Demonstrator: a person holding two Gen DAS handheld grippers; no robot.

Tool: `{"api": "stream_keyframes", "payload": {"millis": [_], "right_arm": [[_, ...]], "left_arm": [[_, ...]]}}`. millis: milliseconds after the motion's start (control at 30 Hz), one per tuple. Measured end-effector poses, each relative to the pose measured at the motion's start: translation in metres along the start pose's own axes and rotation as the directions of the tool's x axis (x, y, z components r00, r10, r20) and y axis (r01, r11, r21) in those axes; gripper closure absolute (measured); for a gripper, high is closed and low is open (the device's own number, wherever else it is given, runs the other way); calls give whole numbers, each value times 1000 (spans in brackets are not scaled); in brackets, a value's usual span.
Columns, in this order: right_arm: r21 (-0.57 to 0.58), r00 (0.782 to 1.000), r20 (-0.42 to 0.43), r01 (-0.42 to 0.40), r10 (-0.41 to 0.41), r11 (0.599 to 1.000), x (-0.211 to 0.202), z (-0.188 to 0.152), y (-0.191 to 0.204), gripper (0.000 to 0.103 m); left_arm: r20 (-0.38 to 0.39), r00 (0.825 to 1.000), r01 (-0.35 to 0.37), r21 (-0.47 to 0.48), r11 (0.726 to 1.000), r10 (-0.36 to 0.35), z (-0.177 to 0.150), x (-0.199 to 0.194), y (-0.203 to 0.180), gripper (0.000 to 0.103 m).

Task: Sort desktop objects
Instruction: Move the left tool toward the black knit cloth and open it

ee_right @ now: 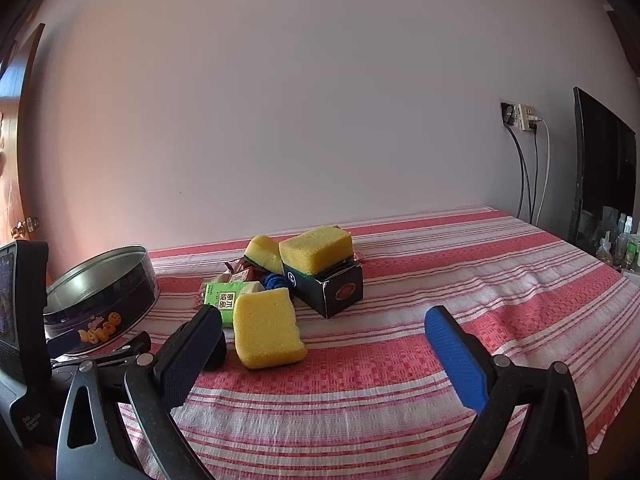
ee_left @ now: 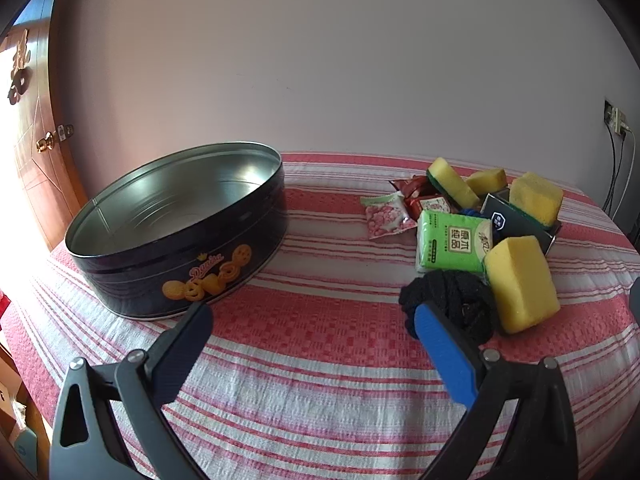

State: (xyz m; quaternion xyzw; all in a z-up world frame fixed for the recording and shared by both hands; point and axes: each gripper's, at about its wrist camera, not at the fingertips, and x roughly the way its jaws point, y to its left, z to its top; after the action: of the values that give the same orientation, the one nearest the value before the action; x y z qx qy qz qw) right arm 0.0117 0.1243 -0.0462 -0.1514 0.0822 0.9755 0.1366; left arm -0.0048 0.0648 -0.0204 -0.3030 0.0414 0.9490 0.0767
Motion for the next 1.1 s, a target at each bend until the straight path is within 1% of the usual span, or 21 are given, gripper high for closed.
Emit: {"api": "stream_keyframes", "payload": {"millis": [233, 500, 567, 667, 733, 800, 867, 967, 1100], "right_arm": [[16, 1000, -15, 14, -13, 1000, 5, -1, -8, 0], [42, 1000, -18, 22, -21, 999, 3, 0, -21, 0], [46, 1000, -18, 25, -24, 999, 2, 1, -24, 0], [54, 999, -21, 29, -28, 998, 1, 1, -29, 0], [62, 999, -22, 33, -31, 998, 1, 1, -32, 0], [72, 999, -24, 36, -34, 997, 0, 1, -37, 0], [83, 999, -30, 35, -33, 996, 0, 1, -40, 0], [97, 999, -35, 35, -32, 995, 1, 1, -44, 0], [108, 999, -43, 34, -30, 994, 3, 1, -47, 0]], "left_arm": [[-28, 999, 32, 5, 999, -31, 3, 7, -11, 1], [-34, 998, 54, 27, 998, -53, 10, 7, -25, 1], [-45, 997, 60, 45, 997, -58, 13, 10, -30, 1], [-73, 996, 47, 78, 996, -42, 16, 18, -40, 0], [-85, 995, 65, 78, 995, -58, 18, 20, -42, 1], [-87, 995, 59, 83, 995, -52, 19, 21, -44, 2], [-85, 995, 69, 90, 994, -61, 20, 21, -47, 8], [-92, 991, 102, 86, 991, -94, 19, 20, -49, 16], [-83, 991, 111, 88, 990, -104, 18, 18, -50, 21]]}}
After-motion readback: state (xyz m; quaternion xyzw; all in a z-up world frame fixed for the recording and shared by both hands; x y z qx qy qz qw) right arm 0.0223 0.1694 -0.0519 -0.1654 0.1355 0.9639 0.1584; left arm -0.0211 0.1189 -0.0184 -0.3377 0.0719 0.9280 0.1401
